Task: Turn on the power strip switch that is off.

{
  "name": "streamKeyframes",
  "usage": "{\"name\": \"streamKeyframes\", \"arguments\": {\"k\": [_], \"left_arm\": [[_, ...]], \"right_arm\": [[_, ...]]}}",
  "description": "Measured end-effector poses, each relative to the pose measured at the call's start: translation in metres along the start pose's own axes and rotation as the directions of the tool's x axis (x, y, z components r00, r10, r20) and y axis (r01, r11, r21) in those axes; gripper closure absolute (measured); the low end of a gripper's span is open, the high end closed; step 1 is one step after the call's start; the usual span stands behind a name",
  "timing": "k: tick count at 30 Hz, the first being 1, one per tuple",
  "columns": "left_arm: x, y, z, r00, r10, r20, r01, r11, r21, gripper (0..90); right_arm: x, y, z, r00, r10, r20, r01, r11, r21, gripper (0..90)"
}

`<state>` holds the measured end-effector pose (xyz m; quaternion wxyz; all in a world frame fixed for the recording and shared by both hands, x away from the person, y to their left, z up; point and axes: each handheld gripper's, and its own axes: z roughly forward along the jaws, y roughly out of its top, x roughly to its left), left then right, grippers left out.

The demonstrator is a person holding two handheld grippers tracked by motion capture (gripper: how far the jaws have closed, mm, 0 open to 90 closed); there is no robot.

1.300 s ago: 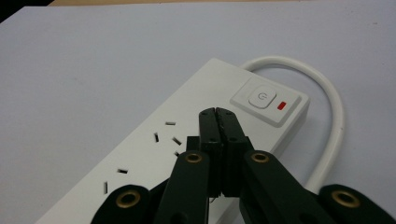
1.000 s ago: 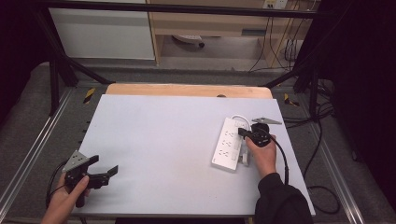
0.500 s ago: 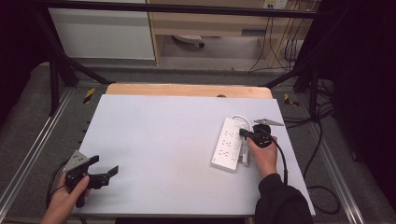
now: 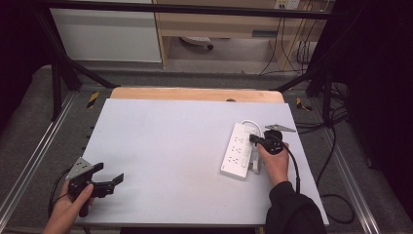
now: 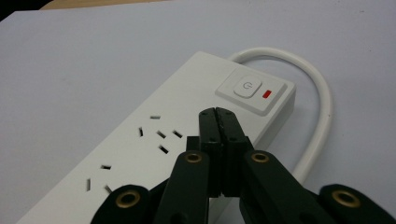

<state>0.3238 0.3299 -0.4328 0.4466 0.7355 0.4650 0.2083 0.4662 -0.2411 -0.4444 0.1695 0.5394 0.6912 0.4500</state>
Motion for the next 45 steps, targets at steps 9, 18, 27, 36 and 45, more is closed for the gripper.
{"name": "streamKeyframes", "arguments": {"k": [9,18,27,36,45], "left_arm": [[-0.0001,-0.0002,0.0003,1.0,0.002,0.0,-0.002,1.0,0.001,7.4],[-0.0003,-0.0003,0.0003,1.0,0.005,0.001,-0.005,1.0,0.004,7.4],[-0.0004,-0.0005,0.0003,1.0,0.006,0.003,-0.006,1.0,0.008,7.4],[-0.0003,-0.0005,0.0003,1.0,0.007,0.001,-0.007,0.9999,0.007,7.4],[-0.0004,-0.0007,0.0005,1.0,0.007,0.002,-0.007,0.9999,0.009,7.4]], "right_arm": [[-0.0013,-0.0008,-0.0001,1.0,0.002,-0.01,-0.002,1.0,-0.004,90.0],[-0.001,-0.0011,0.0009,0.9999,0.0,-0.014,-0.001,1.0,-0.008,90.0],[-0.0013,-0.0015,0.001,0.9999,-0.004,-0.014,0.004,1.0,-0.012,90.0],[-0.002,-0.0019,0.0013,0.9999,-0.005,-0.016,0.005,1.0,-0.014,90.0],[-0.0024,-0.002,0.0015,0.9998,-0.005,-0.018,0.005,1.0,-0.013,90.0]]}}
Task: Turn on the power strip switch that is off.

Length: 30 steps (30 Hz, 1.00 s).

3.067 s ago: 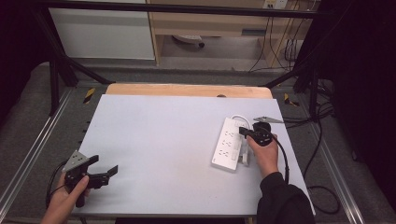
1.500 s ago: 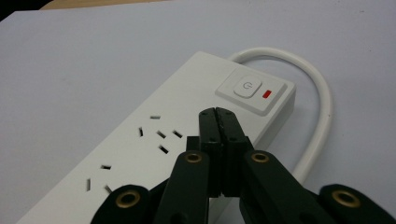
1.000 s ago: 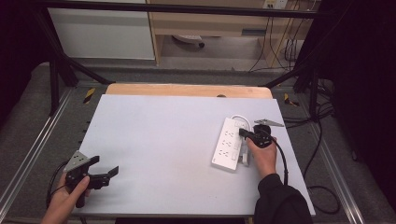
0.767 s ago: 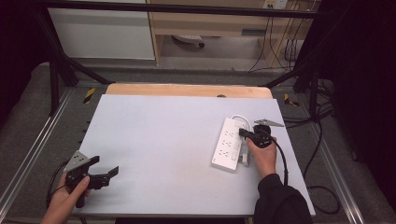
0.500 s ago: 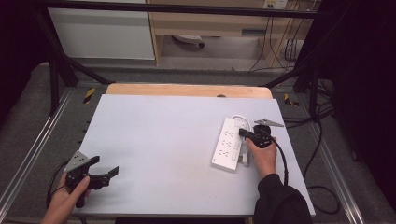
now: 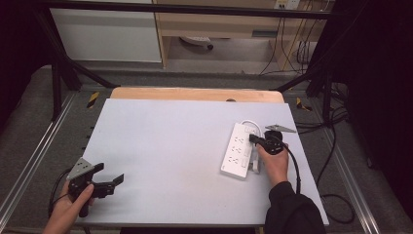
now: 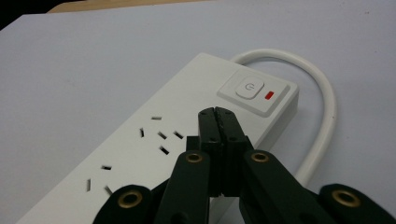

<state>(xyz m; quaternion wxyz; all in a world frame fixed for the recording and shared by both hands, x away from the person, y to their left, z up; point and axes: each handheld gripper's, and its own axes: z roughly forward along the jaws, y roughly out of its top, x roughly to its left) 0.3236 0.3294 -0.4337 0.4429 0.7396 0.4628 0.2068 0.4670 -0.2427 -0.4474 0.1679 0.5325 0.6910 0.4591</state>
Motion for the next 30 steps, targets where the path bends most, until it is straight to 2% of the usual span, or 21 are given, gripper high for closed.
{"name": "streamKeyframes", "arguments": {"k": [5,7,9,30], "left_arm": [[0.0001,-0.0001,0.0,1.0,0.0,0.0,0.0,1.0,0.0,7.4],[0.0002,-0.0002,-0.0003,1.0,0.0,0.0,0.0,1.0,0.0,7.4],[0.0005,-0.0002,-0.0003,1.0,-0.002,0.0,0.002,1.0,-0.001,7.4],[0.0004,-0.0002,-0.0002,1.0,-0.001,0.0,0.001,1.0,0.0,7.4]], "right_arm": [[-0.0001,-0.0009,0.0013,0.9999,-0.006,0.008,0.005,1.0,0.006,90.0],[-0.0009,-0.0009,0.0014,0.9999,0.013,0.004,-0.013,1.0,0.006,90.0],[0.0011,-0.0007,0.0016,1.0,0.0,0.009,0.0,1.0,0.008,90.0],[0.0006,-0.0006,0.0028,1.0,0.007,0.004,-0.007,1.0,0.004,90.0]]}}
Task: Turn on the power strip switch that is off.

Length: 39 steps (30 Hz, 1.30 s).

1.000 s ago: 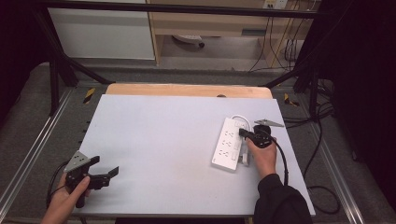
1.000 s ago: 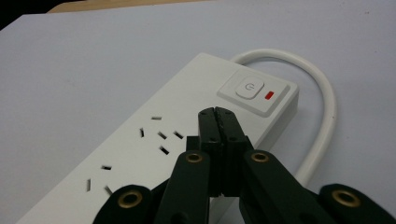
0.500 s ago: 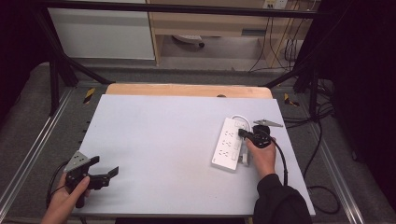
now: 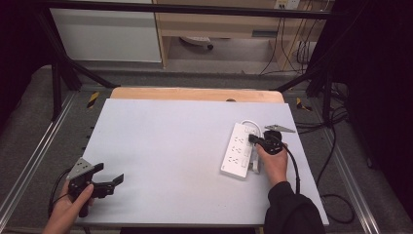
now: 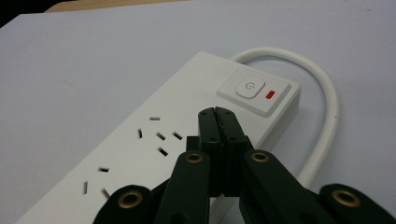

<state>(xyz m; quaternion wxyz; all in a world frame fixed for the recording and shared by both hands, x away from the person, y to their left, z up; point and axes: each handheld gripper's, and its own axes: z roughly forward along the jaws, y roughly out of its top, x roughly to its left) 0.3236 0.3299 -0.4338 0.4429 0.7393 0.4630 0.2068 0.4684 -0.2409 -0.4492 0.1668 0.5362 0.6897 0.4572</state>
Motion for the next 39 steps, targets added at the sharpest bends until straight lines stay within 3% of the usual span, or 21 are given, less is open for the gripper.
{"name": "streamKeyframes", "arguments": {"k": [28,39], "left_arm": [[0.0004,0.0002,-0.0006,1.0,-0.002,-0.001,0.002,1.0,-0.003,7.4],[0.0003,0.0001,-0.0005,1.0,-0.001,-0.003,0.001,1.0,-0.003,7.4]], "right_arm": [[0.0024,0.0033,-0.0043,0.9999,-0.011,0.006,0.011,1.0,-0.025,89.9],[0.0035,0.0057,-0.0085,0.9998,-0.015,0.012,0.016,0.999,-0.043,83.6]]}}
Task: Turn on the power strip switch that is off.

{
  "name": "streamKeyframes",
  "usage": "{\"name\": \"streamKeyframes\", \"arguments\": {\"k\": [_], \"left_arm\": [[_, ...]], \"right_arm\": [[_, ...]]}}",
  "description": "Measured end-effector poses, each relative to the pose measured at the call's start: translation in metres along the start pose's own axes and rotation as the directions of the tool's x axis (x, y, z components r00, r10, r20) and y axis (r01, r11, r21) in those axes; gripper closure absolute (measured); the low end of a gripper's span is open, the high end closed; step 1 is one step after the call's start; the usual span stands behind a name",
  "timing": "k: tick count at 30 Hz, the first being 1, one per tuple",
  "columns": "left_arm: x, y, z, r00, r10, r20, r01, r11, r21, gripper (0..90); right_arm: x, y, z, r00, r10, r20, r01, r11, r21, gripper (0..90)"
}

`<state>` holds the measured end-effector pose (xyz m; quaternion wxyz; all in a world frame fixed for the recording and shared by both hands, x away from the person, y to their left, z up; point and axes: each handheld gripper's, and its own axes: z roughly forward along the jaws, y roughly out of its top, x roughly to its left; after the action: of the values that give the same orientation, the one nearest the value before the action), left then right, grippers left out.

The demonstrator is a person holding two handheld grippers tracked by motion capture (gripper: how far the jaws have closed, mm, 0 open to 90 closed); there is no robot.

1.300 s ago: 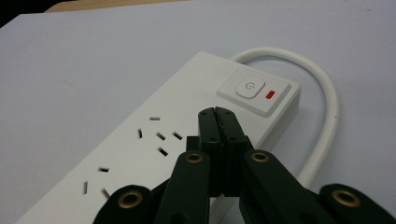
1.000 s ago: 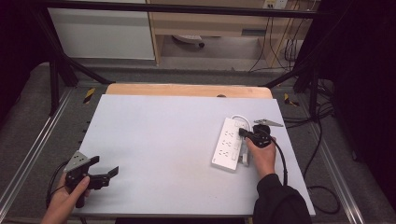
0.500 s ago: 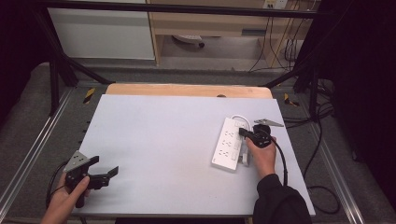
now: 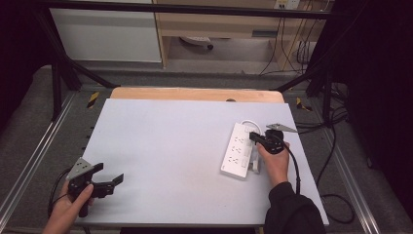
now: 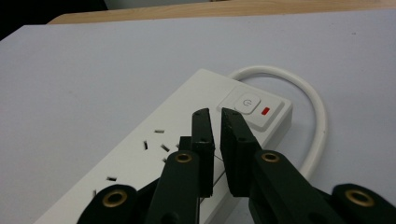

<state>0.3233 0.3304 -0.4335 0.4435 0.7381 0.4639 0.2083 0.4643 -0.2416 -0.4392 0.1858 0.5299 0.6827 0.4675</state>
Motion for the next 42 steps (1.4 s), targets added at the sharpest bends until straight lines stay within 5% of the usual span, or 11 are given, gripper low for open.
{"name": "streamKeyframes", "arguments": {"k": [25,42], "left_arm": [[0.0,0.0,0.0,1.0,-0.003,0.0,0.003,1.0,-0.002,7.4],[0.0,0.0,-0.001,1.0,-0.006,-0.001,0.006,1.0,-0.004,7.4]], "right_arm": [[0.002,0.007,-0.009,0.9998,0.015,0.011,-0.015,1.0,-0.025,58.2],[0.001,0.013,-0.017,0.9975,0.062,0.033,-0.059,0.995,-0.075,31.0]]}}
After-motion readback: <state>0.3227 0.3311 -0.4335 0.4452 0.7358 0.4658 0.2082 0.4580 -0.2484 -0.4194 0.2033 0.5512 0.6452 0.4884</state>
